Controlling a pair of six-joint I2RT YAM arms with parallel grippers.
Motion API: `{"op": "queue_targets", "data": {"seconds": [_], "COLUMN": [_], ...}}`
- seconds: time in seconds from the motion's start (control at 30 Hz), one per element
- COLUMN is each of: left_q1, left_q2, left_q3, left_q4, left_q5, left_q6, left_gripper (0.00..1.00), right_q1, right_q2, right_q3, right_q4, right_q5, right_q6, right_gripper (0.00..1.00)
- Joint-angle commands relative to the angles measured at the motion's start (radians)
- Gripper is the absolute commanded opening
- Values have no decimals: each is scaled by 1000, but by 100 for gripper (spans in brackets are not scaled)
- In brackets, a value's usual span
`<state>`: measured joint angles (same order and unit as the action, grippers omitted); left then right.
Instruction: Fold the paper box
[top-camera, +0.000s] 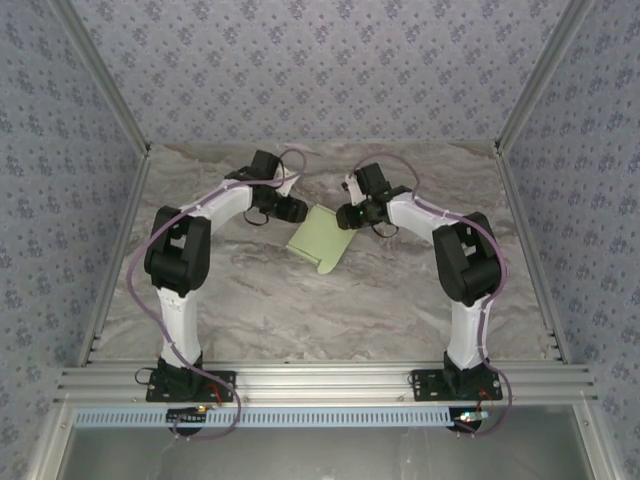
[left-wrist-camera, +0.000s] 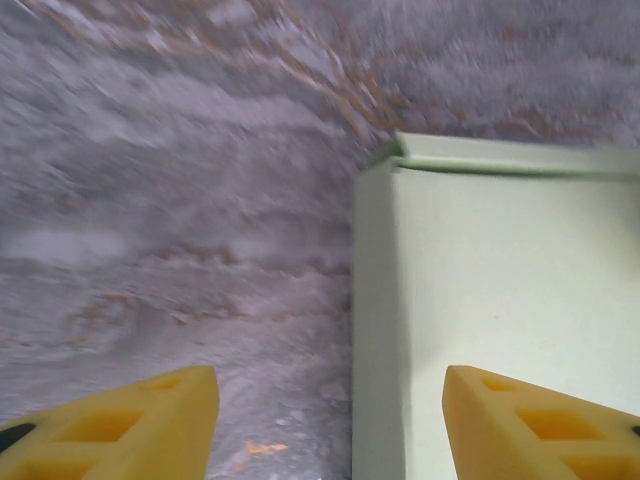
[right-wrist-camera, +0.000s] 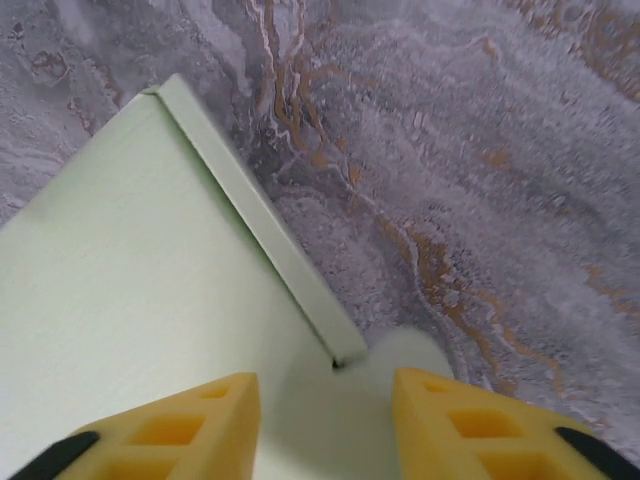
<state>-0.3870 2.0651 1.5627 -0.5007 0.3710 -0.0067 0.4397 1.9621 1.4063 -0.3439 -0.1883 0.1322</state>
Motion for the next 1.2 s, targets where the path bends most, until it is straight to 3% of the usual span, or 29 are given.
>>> {"op": "queue_targets", "data": {"seconds": [0.0, 0.23, 0.5, 0.7, 0.83, 0.93, 1.17], "left_q1": [-1, -1, 2, 2, 2, 4, 3], "left_q2": [-1, -42, -36, -43, -47, -48, -52], "left_q3": [26, -71, -139, -217, -261, -285, -354], "left_q4": [-57, 53, 164, 242, 285, 311, 423], "left_q5": [118, 141, 196, 204, 191, 194, 295], "left_q6": [9, -95, -224, -298, -330, -352, -435], "left_gripper": [59, 59, 55, 51, 49, 48, 46], "right_q1": [-4, -21, -99, -110, -122, -130, -112], "right_q2": [-44, -237, -135, -48, -36, -52, -166], "right_q3": [77, -154, -253, -294, -337, -376, -508], "right_q4": [-99, -35, 106, 295, 417, 521, 806], "right_q5": [26, -30, -313, -487, -545, -591, -629], "right_q6": [-13, 129, 235, 336, 405, 470, 699], "right_gripper": [47, 59, 60, 48, 28, 18, 8]}}
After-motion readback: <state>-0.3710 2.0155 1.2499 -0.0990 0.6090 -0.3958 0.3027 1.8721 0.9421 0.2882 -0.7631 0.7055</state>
